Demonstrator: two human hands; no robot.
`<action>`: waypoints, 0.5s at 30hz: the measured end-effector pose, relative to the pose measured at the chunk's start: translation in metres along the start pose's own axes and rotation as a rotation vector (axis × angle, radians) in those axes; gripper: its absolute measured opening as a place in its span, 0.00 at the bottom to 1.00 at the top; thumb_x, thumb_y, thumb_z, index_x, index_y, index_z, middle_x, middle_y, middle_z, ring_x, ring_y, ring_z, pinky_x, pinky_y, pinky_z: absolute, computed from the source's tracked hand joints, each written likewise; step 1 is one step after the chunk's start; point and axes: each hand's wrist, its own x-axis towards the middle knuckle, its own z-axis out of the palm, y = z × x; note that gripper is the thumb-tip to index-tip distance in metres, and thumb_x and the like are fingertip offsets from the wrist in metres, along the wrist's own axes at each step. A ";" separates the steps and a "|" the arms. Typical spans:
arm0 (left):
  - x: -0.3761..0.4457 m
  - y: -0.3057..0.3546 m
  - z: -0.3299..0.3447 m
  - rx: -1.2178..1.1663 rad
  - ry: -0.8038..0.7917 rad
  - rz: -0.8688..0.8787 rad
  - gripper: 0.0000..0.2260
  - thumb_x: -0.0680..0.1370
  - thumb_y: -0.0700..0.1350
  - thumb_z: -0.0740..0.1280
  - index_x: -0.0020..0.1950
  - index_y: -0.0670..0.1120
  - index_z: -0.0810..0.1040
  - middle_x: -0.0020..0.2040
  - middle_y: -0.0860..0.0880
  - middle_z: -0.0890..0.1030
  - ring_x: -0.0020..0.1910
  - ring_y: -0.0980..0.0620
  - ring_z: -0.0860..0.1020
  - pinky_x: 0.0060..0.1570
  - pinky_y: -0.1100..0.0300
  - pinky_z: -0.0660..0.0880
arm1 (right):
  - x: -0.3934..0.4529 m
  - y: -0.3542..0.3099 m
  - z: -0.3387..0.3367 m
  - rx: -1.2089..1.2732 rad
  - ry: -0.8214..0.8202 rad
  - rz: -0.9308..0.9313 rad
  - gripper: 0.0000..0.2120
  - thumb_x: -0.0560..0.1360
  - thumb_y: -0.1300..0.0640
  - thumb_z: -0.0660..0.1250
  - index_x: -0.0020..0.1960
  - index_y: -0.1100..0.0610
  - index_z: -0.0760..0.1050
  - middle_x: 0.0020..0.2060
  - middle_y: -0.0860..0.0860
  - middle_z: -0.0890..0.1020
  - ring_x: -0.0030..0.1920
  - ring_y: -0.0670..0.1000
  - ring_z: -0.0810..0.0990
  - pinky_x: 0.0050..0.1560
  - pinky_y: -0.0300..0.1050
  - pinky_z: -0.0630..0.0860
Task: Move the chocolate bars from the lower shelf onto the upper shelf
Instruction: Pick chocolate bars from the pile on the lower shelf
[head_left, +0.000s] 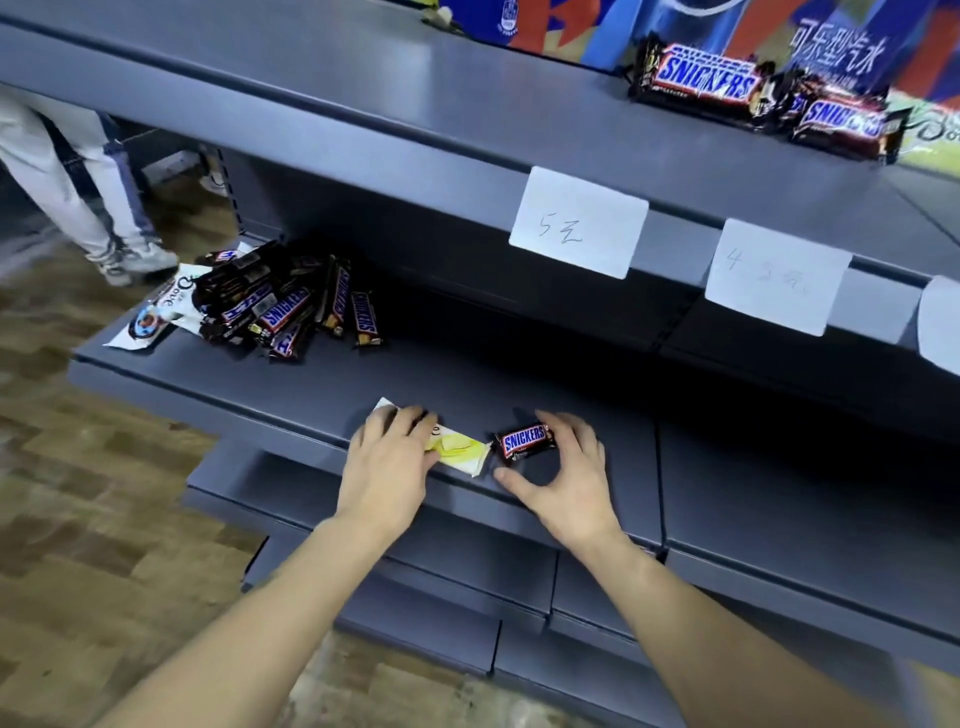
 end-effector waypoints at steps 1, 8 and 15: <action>0.001 0.001 -0.001 0.010 -0.012 0.002 0.20 0.81 0.50 0.60 0.73 0.50 0.67 0.71 0.53 0.69 0.69 0.46 0.63 0.66 0.51 0.64 | 0.000 0.000 0.000 0.005 -0.005 0.003 0.35 0.68 0.42 0.74 0.72 0.43 0.67 0.67 0.42 0.65 0.65 0.44 0.61 0.65 0.38 0.61; 0.004 0.004 -0.007 0.109 -0.067 0.046 0.24 0.79 0.41 0.62 0.74 0.54 0.63 0.68 0.53 0.68 0.59 0.45 0.65 0.55 0.54 0.69 | 0.002 -0.001 0.002 -0.021 -0.031 0.028 0.23 0.77 0.54 0.65 0.71 0.45 0.70 0.69 0.41 0.66 0.68 0.45 0.60 0.70 0.39 0.60; 0.005 -0.009 -0.012 -0.094 -0.120 0.112 0.23 0.77 0.39 0.67 0.71 0.54 0.70 0.62 0.57 0.73 0.53 0.51 0.64 0.53 0.55 0.73 | 0.004 0.002 0.001 0.015 0.044 0.065 0.18 0.74 0.55 0.71 0.63 0.51 0.76 0.63 0.45 0.73 0.62 0.46 0.67 0.64 0.37 0.63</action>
